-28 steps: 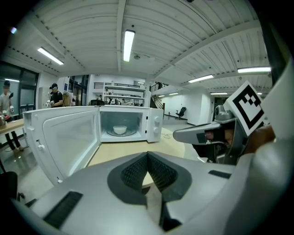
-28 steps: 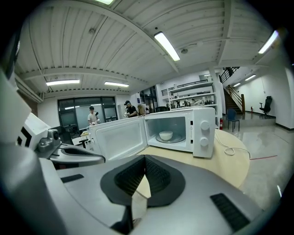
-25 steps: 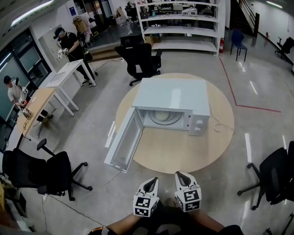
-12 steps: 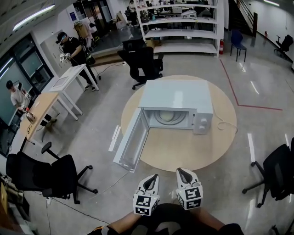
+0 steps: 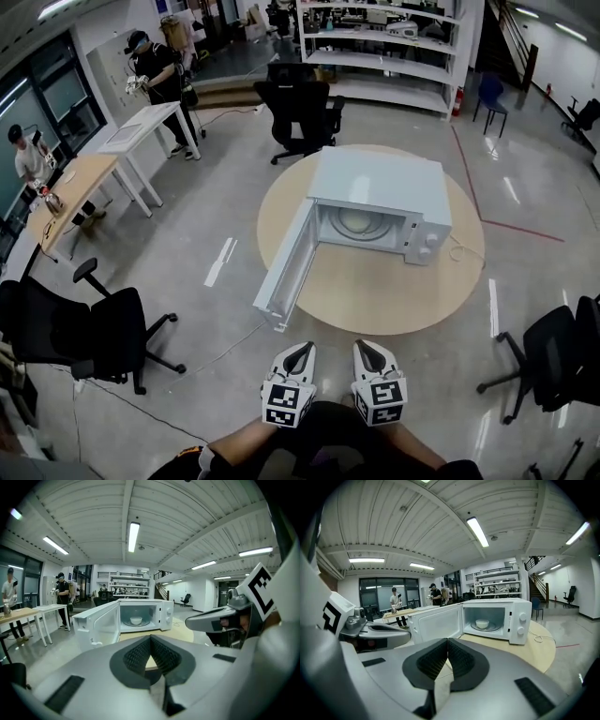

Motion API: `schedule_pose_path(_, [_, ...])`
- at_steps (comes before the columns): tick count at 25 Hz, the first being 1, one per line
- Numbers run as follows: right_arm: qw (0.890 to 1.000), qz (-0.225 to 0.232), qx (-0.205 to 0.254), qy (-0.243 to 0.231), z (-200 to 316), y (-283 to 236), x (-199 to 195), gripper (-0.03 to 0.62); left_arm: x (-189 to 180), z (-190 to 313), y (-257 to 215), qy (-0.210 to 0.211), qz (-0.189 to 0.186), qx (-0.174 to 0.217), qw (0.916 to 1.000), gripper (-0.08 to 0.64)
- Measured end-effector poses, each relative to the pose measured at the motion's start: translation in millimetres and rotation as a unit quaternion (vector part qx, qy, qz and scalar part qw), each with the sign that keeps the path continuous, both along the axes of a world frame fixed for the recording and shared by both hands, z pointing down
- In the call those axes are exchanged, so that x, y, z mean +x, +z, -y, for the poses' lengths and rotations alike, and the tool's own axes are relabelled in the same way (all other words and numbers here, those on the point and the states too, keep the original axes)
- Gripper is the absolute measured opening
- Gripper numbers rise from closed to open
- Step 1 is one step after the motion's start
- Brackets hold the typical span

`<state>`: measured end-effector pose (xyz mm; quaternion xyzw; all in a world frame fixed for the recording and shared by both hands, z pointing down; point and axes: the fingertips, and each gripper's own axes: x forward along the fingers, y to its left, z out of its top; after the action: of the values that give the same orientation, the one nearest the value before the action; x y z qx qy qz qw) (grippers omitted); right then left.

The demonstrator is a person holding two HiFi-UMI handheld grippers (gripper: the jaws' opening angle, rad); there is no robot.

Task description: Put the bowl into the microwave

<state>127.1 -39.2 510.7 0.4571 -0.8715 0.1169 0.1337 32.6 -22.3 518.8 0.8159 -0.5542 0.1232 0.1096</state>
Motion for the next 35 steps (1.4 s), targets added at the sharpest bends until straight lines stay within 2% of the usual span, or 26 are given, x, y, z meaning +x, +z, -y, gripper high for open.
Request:
schedule_pose_path(6, [1.0,-0.021,-0.009,-0.003,-20.0,4.2,-21.6,0.018,-17.9,-14.3,0.6,0.004,-0.021,-0.006,0.9998,0.048])
schedule_pose_path(14, [0.999,-0.012,-0.043,-0.002,-41.6,23.5,-35.3,0.017,-28.3,-30.3,6.3,0.015,-0.026,-0.014,0.9995,0.048])
schedule_pose_path(22, [0.999,-0.009,-0.031,-0.022,-53.4,21.1,-40.6,0.017,-26.2,-40.1,7.5,0.016,-0.021,-0.012,0.9996,0.048])
schedule_pose_path(35, [1.0,0.001,-0.023,-0.015,-64.4,15.8,-32.6,0.017,-19.3,-52.5,6.2,0.022,-0.017,-0.009,0.9996,0.048])
